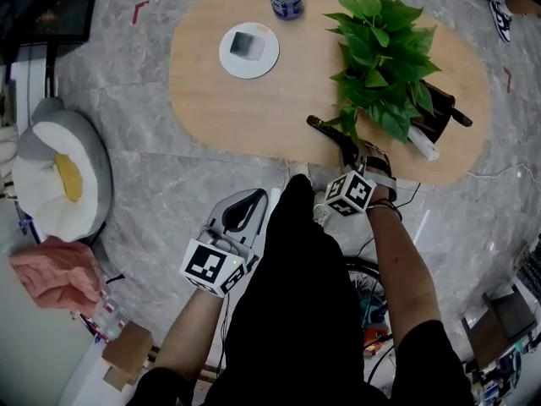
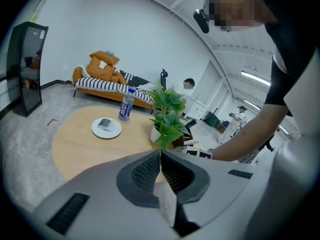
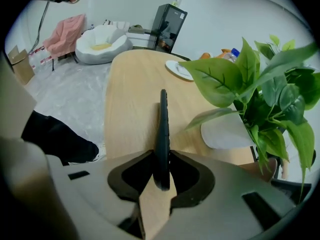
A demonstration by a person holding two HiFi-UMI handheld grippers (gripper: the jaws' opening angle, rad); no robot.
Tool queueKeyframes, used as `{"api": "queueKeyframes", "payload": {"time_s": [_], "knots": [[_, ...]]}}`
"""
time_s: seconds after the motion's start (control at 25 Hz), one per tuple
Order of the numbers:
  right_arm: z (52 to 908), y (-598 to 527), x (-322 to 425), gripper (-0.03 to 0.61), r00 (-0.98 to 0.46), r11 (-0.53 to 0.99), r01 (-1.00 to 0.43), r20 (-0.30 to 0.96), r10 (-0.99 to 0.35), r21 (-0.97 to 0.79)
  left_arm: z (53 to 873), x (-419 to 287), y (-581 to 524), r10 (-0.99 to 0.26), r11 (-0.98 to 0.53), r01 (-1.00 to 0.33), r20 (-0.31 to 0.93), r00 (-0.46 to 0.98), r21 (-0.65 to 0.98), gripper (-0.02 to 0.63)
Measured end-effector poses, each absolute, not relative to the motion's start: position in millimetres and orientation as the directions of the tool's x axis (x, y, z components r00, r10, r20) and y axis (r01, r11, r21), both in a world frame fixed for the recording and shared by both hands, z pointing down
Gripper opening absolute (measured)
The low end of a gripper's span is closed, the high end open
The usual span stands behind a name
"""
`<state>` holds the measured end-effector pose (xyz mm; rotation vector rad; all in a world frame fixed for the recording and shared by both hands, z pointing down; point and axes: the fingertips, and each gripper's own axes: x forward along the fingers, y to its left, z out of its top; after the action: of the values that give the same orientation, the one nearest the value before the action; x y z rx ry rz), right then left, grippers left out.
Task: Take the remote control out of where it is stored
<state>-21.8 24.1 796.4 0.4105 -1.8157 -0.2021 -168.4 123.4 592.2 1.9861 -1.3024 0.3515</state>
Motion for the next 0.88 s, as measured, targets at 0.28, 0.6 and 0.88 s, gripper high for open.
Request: {"api": "queueKeyframes", "payload": {"time_s": [0.28, 0.6, 0.88], "knots": [[802.2, 22.2, -15.8, 0.108, -0.201, 0.931, -0.183, 0.915, -0.349, 0.315, 590.8, -166.2, 126.1, -0.675, -0.225, -0.872, 0.577, 0.461, 0.434, 0.015], [799.6, 30.9, -18.6, 0.158, -0.22, 0.942, -0.197, 0.924, -0.313, 0.272, 595.2, -147.2, 130.3, -0.654, -0.25, -0.852, 0.568, 0.499, 0.461, 0.015], [781.5, 32.5, -19.3, 0.161, -0.247, 0.931, -0.243, 0.91, -0.333, 0.274, 592.8, -153.6, 127.0, -0.671, -0.247, -0.865, 0.567, 0.478, 0.436, 0.015]]}}
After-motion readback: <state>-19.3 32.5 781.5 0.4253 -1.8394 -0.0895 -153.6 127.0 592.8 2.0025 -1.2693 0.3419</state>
